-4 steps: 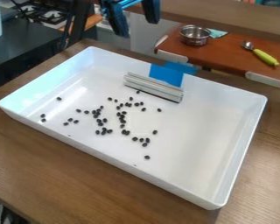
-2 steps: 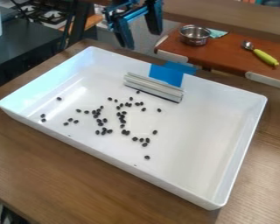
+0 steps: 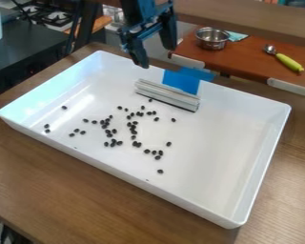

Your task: Sweep into pile

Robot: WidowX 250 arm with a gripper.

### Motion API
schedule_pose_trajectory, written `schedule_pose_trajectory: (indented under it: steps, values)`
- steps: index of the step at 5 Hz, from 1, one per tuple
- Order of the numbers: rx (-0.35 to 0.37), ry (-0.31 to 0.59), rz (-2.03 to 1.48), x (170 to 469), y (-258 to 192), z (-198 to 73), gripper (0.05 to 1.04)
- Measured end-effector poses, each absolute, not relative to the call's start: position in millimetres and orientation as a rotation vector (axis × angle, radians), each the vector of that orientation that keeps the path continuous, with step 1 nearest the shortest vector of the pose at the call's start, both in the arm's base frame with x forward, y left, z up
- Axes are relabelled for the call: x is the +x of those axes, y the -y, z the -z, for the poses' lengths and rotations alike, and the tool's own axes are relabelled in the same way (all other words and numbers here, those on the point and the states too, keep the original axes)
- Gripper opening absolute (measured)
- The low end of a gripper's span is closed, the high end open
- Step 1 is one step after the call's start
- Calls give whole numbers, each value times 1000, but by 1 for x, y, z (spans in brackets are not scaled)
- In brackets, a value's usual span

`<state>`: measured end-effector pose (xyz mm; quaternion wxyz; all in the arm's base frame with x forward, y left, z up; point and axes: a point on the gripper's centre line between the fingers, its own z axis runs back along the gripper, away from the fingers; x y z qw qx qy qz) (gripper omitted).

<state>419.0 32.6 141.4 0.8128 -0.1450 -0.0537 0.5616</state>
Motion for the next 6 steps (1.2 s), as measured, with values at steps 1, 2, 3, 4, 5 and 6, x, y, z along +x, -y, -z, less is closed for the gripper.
schedule_pose_trajectory:
  steps: [1, 2, 3, 4, 5, 6]
  values:
    - [-301, 144, -1214, 426, -35, -121, 1000]
    - [-300, 188, -1247, 436, -39, -109, 1000]
    - [-242, 179, -1278, 440, -36, -84, 1000]
    - [-220, 202, -1283, 447, -34, -76, 1000]
    - [-180, 203, -1292, 449, -37, -61, 999]
    - [-185, 229, -1308, 454, -38, -63, 969]
